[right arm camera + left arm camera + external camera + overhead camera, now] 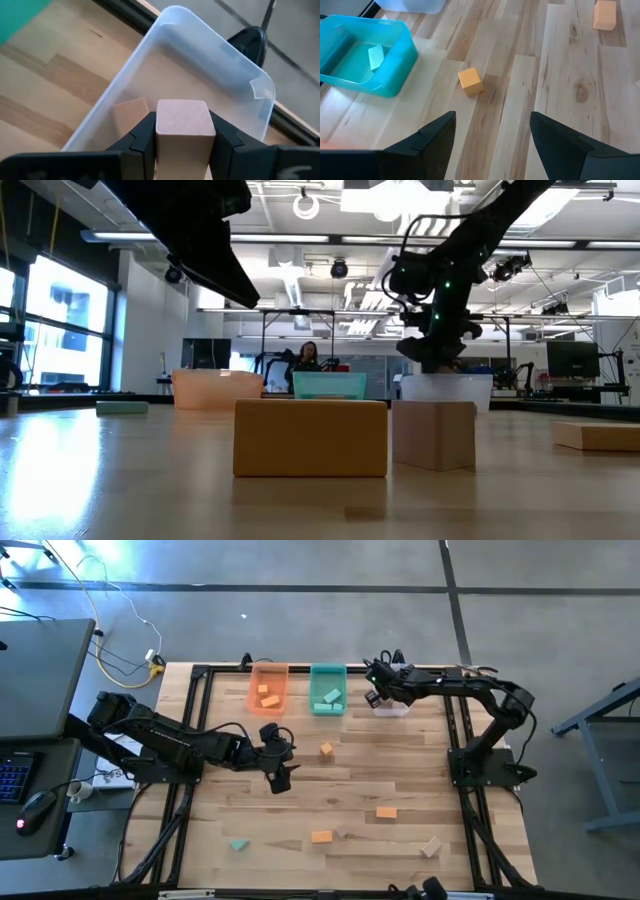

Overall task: Sort & place blocks by color
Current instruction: Put the brown block into the transparent bin, then put the orange block into the orange bin

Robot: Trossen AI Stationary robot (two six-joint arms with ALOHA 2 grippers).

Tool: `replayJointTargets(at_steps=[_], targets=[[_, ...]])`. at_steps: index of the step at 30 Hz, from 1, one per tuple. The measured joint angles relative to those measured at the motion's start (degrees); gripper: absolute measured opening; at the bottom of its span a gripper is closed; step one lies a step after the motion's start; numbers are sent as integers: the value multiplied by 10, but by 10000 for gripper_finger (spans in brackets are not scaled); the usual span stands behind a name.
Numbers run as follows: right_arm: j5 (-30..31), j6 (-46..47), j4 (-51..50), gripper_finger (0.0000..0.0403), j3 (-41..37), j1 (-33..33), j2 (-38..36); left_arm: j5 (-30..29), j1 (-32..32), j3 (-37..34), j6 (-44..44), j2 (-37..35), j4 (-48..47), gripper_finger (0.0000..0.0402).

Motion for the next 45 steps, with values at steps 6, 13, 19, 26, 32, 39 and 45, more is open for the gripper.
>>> replayJointTargets(at_steps=[6,13,19,26,32,39,45], targets=[[-32,3,0,116,0,-9,0,0,0,0,0,0,0,241],[-6,3,-8,227,1,-9,0,0,0,0,0,0,0,241],[-2,22,-135,232,59,-7,-7,0,0,0,0,0,0,241],[-13,48,-237,222,136,27,-6,-1,4,0,4,0,0,241],[-21,49,-300,221,169,93,-6,-1,4,0,0,0,0,241],[-81,59,-343,222,179,185,-6,-1,4,0,-1,0,0,241],[-131,77,-378,222,168,282,-6,23,4,0,-2,0,0,241]])
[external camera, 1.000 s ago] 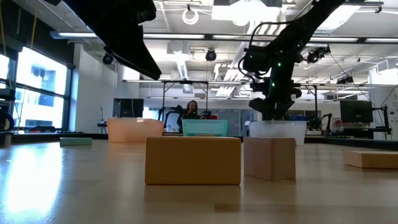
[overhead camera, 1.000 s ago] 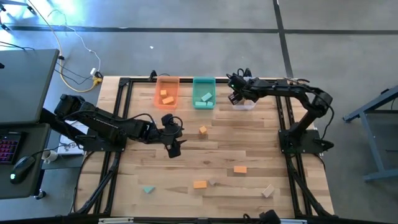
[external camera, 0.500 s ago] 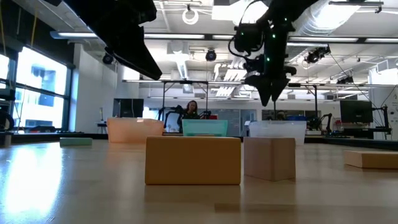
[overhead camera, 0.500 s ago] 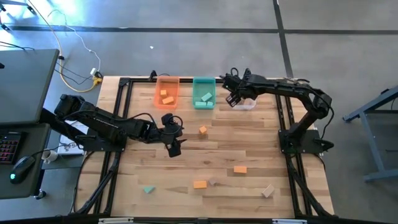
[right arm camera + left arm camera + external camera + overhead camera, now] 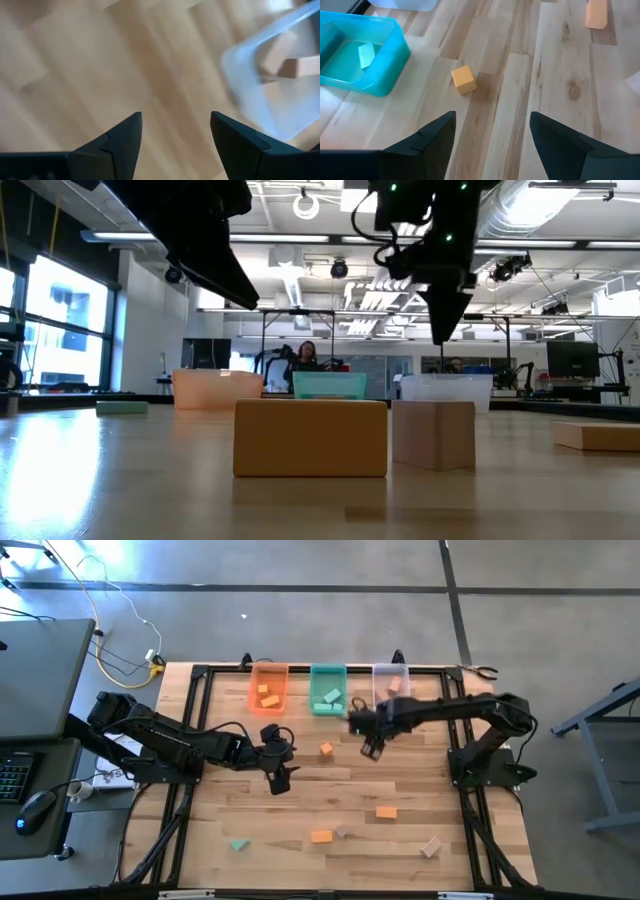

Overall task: Sort & place blocks by color
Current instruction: Put the orange block into the orange bin

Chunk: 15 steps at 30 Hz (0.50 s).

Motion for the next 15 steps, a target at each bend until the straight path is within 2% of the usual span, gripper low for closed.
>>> replayJointTargets(at_steps=[5,15], targets=[[1,31,-26,222,0,87,0,4,0,0,0,0,0,241],[-86,62,-27,222,0,232,0,4,0,0,0,0,0,241]])
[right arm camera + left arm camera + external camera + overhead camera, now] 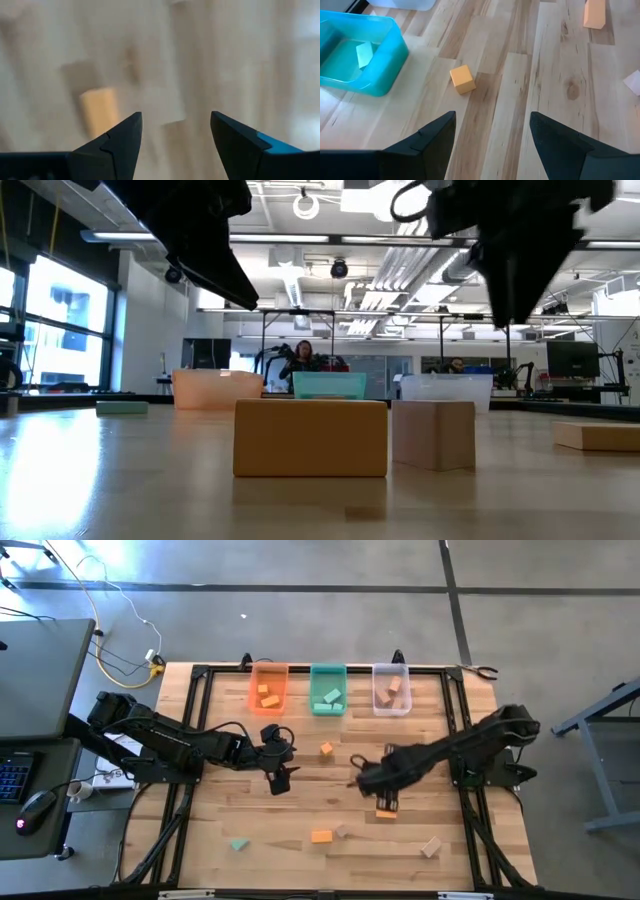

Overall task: Sort & place blocks by color
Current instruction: Put the orange block into the orange bin

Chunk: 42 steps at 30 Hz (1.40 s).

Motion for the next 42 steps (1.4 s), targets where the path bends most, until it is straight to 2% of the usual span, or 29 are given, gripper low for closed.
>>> replayJointTargets(at_steps=[4,11,22,30,35,39,42], targets=[[-49,-1,3,222,0,42,0,0,0,0,0,0,0,241],[-65,-1,11,222,-3,86,0,0,0,0,0,0,3,241],[-67,43,184,222,-116,90,0,1,0,0,2,0,6,241],[-104,45,270,222,-189,95,0,1,0,0,2,0,5,241],[-105,60,311,222,-223,112,0,1,0,0,2,0,5,241],[-80,74,319,220,-237,122,0,0,0,0,1,0,6,241],[-56,74,334,198,-243,127,1,0,0,0,0,0,8,241]])
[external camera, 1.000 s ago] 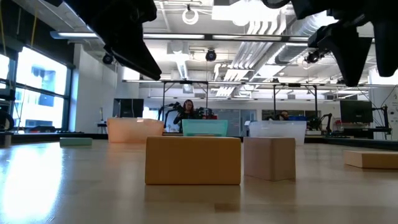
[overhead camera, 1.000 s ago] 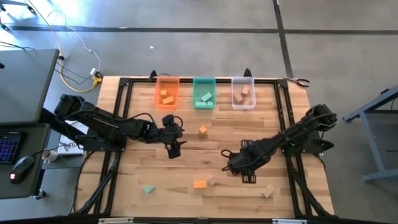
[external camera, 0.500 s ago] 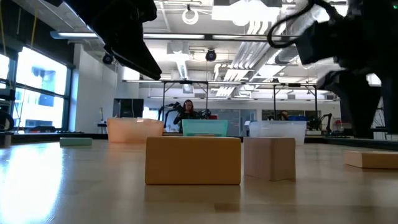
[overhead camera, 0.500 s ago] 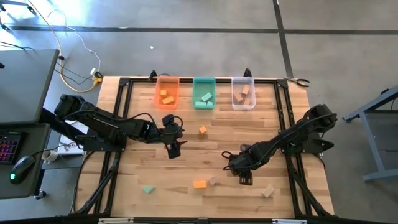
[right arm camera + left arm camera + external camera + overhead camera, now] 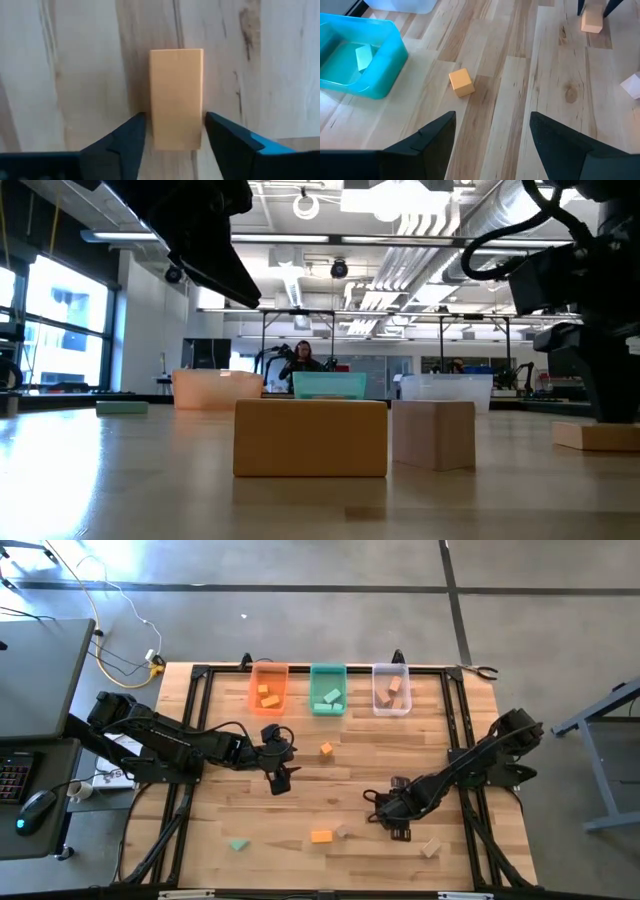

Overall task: Sort & place blocks by color
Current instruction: Put the orange block into the orange bin

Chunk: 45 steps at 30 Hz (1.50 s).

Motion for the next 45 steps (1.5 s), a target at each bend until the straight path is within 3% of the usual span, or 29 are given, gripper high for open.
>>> replayJointTargets(at_steps=[8,13,18,24,39,45], targets=[[10,27,-4,105,3,0,23,0,0,0,-29,0,0,241],[24,27,-20,105,19,0,15,0,0,0,-49,0,18,241],[113,11,-18,105,50,-7,-14,17,0,0,-31,0,62,241],[166,-5,-11,105,75,-21,-41,37,0,0,5,0,118,241],[282,-116,5,105,179,-66,-45,29,10,0,2,0,183,241],[293,-192,6,105,230,-82,-45,76,12,0,42,0,240,241]])
